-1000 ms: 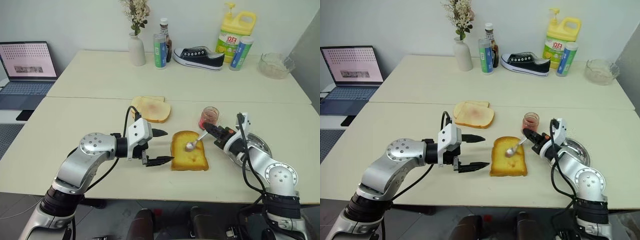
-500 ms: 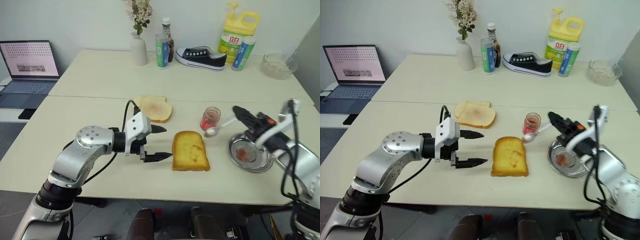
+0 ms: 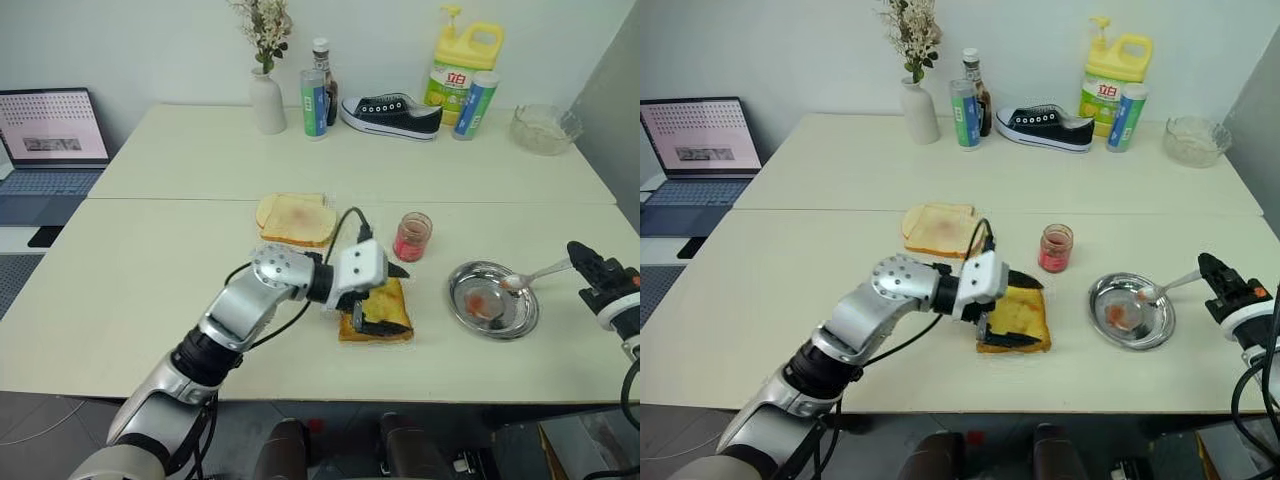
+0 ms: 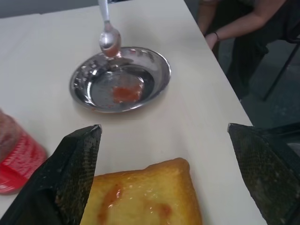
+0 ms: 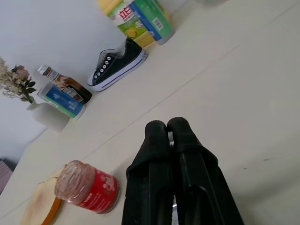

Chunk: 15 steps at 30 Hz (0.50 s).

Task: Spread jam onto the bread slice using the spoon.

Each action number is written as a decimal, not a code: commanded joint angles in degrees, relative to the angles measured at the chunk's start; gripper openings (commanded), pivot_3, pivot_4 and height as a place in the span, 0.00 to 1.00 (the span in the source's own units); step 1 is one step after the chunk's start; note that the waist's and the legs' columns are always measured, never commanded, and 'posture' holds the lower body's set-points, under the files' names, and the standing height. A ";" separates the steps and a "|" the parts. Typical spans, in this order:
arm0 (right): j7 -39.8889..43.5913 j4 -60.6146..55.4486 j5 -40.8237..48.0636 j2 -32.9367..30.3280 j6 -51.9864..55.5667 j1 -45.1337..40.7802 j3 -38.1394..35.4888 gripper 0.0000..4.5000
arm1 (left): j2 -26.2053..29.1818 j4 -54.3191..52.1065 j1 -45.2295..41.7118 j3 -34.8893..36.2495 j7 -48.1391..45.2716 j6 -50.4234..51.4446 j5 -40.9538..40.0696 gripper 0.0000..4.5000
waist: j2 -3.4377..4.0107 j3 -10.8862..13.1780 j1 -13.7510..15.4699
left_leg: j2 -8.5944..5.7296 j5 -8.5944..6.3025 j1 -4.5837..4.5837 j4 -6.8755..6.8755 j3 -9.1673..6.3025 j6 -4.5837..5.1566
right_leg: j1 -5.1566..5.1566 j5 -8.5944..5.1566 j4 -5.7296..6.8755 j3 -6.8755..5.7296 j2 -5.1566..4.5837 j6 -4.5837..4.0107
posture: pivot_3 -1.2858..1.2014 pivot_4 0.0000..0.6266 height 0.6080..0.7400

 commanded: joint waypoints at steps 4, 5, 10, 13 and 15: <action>9.43 8.64 -6.24 0.86 -1.96 -2.10 0.59 0.01 | -3.47 1.14 -2.71 0.26 -0.01 -1.97 1.20 1.00 | 0.02 -0.01 0.14 | -0.01 0.00 0.00 0.01 0.02 0.00 | 0.00 0.00 -0.01 0.02 -0.02 0.00 | 0.52 0.24 1.00; 10.72 10.46 -7.57 0.78 -2.04 -2.20 0.83 0.01 | -3.70 0.95 -2.70 0.44 0.21 -1.59 1.12 1.00 | 0.03 -0.01 0.15 | -0.01 0.00 0.00 0.00 0.02 0.00 | 0.00 0.00 -0.01 0.02 -0.02 0.00 | 0.52 0.24 1.00; 15.37 16.31 -10.71 0.50 -1.70 -3.59 0.66 0.01 | -3.03 -0.90 -1.53 0.82 0.28 -0.44 1.04 1.00 | 0.06 -0.03 0.18 | -0.01 0.00 0.02 0.00 0.02 0.00 | 0.01 0.00 0.00 0.02 -0.01 0.00 | 0.52 0.24 1.00; 16.99 19.57 -11.48 0.48 -1.21 -4.91 0.41 0.01 | -3.51 -2.72 -1.07 2.55 1.14 2.20 -1.11 1.00 | 0.06 -0.03 0.23 | -0.01 0.00 0.03 0.01 0.01 0.00 | 0.02 0.00 0.00 0.01 -0.02 0.00 | 0.52 0.24 1.00; 17.77 21.23 -12.06 0.52 -1.09 -5.67 0.33 0.05 | -3.94 -3.73 -1.26 3.46 1.64 3.83 -2.16 1.00 | 0.06 -0.03 0.28 | -0.01 0.00 0.03 0.02 0.01 0.00 | 0.03 0.00 0.01 0.01 -0.02 0.00 | 0.52 0.24 1.00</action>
